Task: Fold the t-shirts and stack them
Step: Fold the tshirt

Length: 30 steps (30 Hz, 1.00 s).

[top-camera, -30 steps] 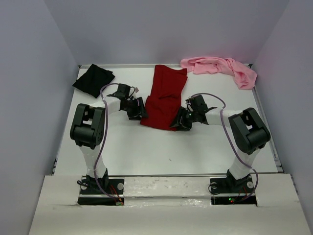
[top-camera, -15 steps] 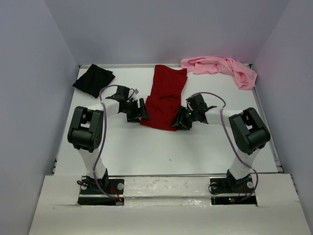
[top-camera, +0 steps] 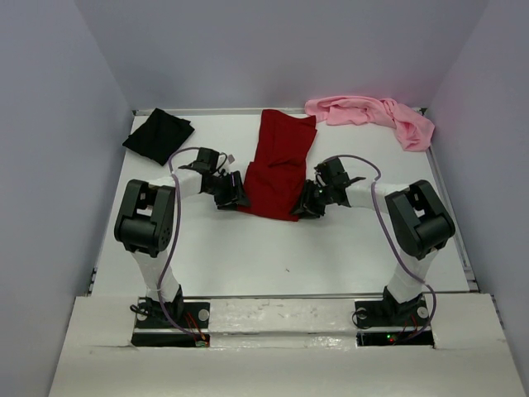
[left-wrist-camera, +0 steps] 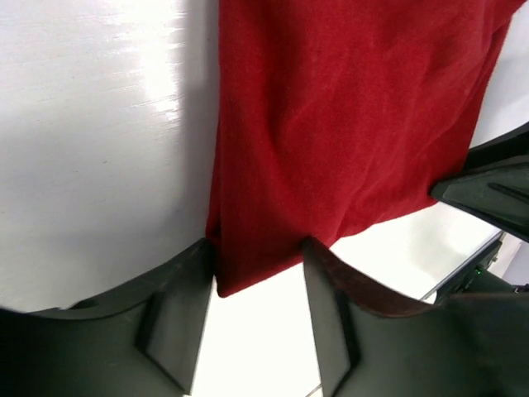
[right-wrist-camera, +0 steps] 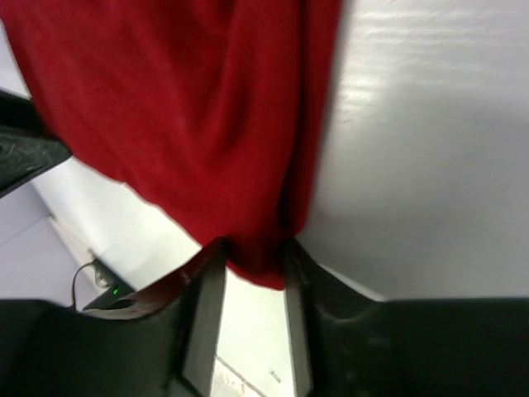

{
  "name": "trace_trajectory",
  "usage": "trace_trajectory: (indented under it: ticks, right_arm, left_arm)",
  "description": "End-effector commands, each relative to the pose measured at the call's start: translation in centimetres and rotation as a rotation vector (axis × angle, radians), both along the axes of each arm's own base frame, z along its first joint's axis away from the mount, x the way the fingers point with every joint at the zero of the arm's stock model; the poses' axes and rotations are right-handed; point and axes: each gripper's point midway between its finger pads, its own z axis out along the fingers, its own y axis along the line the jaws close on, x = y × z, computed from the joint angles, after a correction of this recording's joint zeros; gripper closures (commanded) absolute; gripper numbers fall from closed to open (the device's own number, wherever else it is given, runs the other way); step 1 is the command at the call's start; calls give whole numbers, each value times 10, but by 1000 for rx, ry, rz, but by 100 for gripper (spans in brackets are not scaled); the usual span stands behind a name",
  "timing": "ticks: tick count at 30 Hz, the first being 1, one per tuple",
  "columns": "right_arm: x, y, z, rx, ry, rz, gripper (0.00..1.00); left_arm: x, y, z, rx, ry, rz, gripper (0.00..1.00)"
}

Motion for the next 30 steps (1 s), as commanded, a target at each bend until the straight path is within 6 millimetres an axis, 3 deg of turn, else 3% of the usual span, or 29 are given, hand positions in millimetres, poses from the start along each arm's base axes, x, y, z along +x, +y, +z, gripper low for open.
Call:
trace_trajectory:
  ticks: [1,3,4,5,8,12,15,22,30]
  right_arm:
    - [-5,-8,-22,-83,37,2,67]
    - [-4,-8,-24,-87,45,2,76]
    - [-5,-8,-24,-88,50,3,87]
    - [-6,-9,-25,-91,52,4,91]
    - [-7,-11,-26,-104,54,7,98]
    - [-14,-17,-26,-135,83,11,100]
    - [-18,-23,-24,-173,92,27,100]
    - [-52,-47,-14,-277,188,99,100]
    - [-78,-73,-5,-382,215,184,100]
  left_arm:
    - [-30,8,-36,86,138,-18,44]
    - [-29,7,-37,85,141,-17,56]
    - [-29,6,-36,84,138,-20,61]
    - [-28,6,-36,82,137,-19,65]
    - [-29,5,-36,82,138,-24,82]
    - [-31,4,-37,78,146,-33,92]
    - [-33,3,-34,68,153,-41,92]
    - [-44,1,-22,88,169,-74,89]
    - [-98,-9,-19,109,261,-123,88]
